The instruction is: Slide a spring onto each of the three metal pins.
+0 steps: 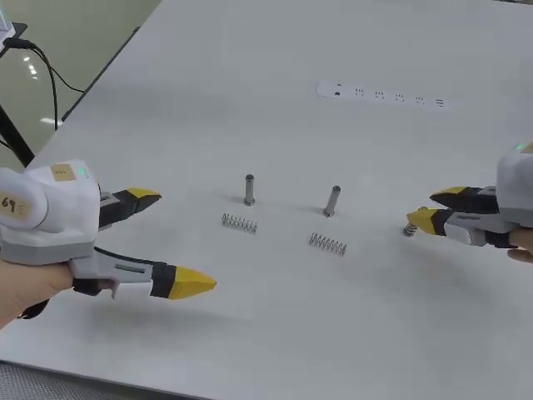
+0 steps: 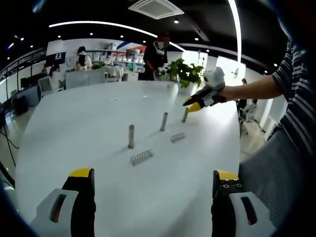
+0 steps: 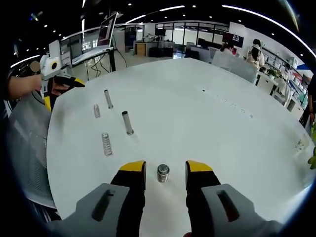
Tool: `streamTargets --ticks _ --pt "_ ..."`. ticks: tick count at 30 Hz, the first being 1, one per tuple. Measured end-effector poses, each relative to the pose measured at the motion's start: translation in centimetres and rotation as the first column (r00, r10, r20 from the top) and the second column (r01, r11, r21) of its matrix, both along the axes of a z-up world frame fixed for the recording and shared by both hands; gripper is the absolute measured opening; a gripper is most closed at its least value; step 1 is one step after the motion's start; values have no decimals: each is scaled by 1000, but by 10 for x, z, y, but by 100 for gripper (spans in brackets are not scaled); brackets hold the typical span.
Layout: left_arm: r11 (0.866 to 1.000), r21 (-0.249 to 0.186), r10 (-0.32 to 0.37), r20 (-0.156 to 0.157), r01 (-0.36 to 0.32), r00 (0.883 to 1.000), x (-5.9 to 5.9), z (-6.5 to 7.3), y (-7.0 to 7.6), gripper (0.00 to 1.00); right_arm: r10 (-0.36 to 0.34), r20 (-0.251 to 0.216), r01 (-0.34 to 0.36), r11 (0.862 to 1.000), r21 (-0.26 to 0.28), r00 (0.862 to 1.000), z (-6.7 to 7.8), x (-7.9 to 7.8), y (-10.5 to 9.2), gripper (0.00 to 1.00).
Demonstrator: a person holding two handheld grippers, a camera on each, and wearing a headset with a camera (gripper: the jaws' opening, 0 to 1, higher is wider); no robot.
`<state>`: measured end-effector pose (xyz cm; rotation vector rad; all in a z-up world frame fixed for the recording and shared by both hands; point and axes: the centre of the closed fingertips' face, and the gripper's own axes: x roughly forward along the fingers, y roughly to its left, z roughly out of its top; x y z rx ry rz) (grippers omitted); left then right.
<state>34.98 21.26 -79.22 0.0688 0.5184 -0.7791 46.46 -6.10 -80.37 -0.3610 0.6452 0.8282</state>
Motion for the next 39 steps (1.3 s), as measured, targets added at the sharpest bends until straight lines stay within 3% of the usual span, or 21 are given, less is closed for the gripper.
streamTargets --ticks 22,31,35,39 --pt "1000 -5 -4 10 4 1000 3 4 -2 98 -46 -16 47 994 101 999 21 -8 1 38" --pt "1000 -5 -5 9 5 1000 2 4 -2 98 11 7 -12 996 90 1000 35 -13 9 36" --pt "1000 -7 -4 10 4 1000 2 5 -2 98 69 29 -70 997 41 997 39 -16 15 36" --pt "1000 -7 -6 11 6 1000 2 5 -2 98 109 30 -110 994 26 994 43 -20 23 34"
